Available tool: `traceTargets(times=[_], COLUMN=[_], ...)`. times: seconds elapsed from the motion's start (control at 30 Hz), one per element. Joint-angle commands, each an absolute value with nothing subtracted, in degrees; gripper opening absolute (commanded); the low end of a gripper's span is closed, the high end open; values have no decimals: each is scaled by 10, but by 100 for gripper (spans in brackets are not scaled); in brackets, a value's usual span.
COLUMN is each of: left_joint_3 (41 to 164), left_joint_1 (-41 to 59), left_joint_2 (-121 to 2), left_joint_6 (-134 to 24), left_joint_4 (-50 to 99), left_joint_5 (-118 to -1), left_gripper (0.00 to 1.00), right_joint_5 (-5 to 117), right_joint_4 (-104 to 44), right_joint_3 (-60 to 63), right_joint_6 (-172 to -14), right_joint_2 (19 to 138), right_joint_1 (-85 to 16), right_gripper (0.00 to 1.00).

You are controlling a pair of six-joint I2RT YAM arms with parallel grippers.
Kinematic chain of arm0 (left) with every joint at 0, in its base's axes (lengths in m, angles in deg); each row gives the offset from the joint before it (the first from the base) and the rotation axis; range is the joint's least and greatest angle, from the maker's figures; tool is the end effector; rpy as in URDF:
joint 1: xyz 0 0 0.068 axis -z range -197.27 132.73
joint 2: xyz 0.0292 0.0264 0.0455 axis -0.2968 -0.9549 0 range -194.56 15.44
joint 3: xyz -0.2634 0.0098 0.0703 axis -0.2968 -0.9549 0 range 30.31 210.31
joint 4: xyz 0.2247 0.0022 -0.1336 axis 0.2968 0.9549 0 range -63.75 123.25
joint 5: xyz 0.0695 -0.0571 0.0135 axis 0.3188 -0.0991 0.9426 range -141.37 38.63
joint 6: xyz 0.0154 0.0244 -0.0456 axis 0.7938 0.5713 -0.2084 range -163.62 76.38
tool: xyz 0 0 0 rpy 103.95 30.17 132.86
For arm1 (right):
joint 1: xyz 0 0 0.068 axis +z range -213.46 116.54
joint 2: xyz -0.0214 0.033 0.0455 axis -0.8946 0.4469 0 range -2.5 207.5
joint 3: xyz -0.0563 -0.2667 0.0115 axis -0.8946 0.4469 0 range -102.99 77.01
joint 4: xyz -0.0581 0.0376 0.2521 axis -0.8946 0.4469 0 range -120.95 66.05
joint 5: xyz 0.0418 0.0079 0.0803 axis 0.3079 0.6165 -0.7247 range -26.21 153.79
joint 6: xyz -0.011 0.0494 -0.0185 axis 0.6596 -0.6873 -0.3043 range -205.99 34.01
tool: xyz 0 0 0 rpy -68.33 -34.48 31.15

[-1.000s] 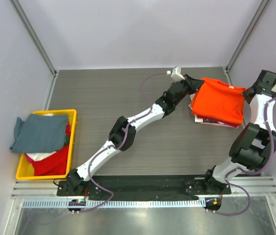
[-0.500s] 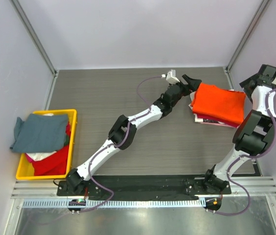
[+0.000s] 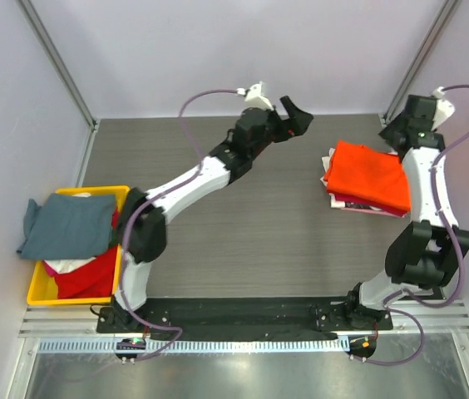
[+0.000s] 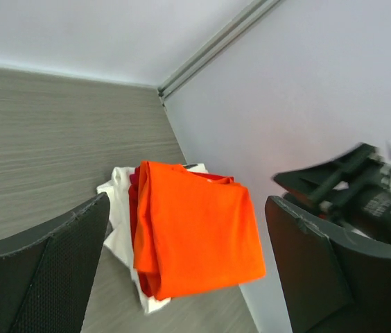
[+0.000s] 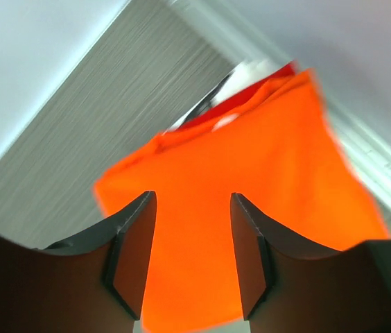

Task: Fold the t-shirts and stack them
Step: Neatly place the folded tshirt to the corner, then reset both grippers

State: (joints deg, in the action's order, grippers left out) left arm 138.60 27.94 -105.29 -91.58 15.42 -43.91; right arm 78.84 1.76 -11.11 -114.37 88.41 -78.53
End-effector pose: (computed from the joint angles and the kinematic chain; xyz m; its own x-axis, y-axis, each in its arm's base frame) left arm 0.3671 -0.3633 0.3432 -0.4680 -0.5739 -0.6720 0.3952 0.5443 -0.7400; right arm 0.3452 -0.1025 0.3625 -0.2771 0.5500 -0.7879 0.6672 0.7002 0.2542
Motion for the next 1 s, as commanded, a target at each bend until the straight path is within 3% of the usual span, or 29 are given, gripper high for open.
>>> traceTargets(times=[0.0, 0.23, 0.33, 0.47, 0.63, 0.77, 0.97], left_joint_3=[1255, 963, 850, 718, 642, 605, 548], left_joint_1=[270, 232, 232, 234, 235, 235, 235], left_joint_2=[-918, -676, -575, -468, -342, -272, -189], left_joint_6=[-859, -870, -870, -875, -869, -842, -790], left_joint_4=[211, 250, 261, 298, 355, 387, 408], left_joint_5=[-427, -425, -421, -400, -377, -344, -293], left_gripper=[95, 97, 97, 97, 98, 98, 100], right_joint_5=[788, 777, 744, 788, 762, 719, 680], right_joint_4=[20, -36, -107, -156, -209, -271, -313], right_joint_3=[-74, 69, 176, 300, 375, 439, 507], right_joint_6=[-1122, -1136, -1167, -1192, -1209, -1215, -1182], right_joint_2=[820, 706, 631, 573, 537, 524, 493], right_joint_1=[-707, -541, -464, -355, -319, -318, -317], right_gripper=[55, 57, 62, 67, 70, 81, 83])
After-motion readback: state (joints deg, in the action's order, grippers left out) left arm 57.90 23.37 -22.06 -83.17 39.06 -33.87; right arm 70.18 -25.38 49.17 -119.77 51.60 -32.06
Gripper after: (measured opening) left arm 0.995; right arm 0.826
